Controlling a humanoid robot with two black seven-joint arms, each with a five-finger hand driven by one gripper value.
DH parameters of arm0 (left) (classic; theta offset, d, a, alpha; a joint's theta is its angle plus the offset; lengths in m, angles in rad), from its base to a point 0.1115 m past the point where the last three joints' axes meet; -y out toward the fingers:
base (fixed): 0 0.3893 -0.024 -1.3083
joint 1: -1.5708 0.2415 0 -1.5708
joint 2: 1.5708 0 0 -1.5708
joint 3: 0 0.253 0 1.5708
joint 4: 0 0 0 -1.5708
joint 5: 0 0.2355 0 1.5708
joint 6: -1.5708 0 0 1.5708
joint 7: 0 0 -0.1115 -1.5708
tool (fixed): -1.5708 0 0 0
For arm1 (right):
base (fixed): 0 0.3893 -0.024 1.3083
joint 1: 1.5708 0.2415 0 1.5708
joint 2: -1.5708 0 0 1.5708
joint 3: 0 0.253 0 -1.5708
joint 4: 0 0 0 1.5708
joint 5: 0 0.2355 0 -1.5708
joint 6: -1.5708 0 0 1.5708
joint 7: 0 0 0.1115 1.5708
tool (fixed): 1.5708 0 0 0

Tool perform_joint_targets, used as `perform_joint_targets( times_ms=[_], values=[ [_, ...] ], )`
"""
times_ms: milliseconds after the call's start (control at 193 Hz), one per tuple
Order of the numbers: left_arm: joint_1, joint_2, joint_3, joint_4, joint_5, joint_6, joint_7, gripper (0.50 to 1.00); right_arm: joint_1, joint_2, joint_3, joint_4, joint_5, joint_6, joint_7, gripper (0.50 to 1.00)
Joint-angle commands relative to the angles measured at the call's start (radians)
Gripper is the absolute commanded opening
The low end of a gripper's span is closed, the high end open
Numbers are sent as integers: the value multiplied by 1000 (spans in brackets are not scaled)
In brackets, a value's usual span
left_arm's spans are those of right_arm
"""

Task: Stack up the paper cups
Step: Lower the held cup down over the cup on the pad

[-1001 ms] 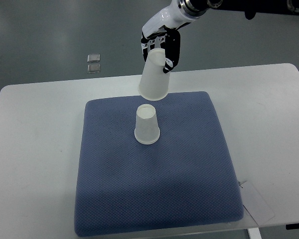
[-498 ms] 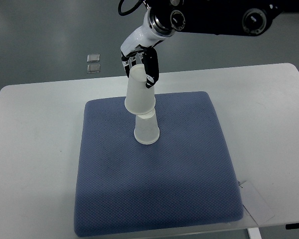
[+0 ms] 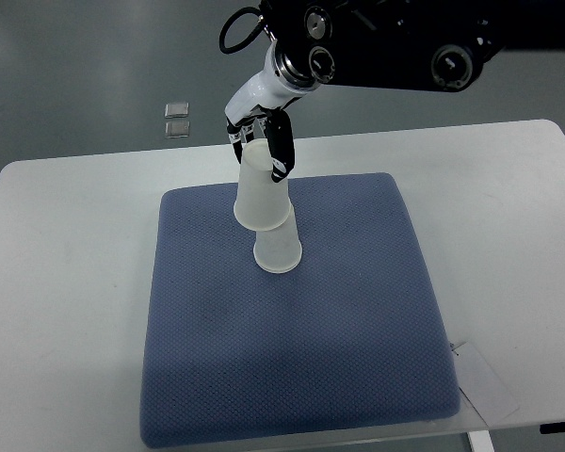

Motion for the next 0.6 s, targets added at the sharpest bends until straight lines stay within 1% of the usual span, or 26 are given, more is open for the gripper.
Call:
perform_joint_targets(
  times_ms=[0, 596],
  values=[
    [-1, 0, 1, 0, 0, 0, 0, 1000, -11, 8, 0, -9, 0, -4, 0, 680],
    [0, 0, 1, 0, 0, 0, 0, 1000, -42, 8, -12, -23, -11, -4, 0, 684]
  ],
)
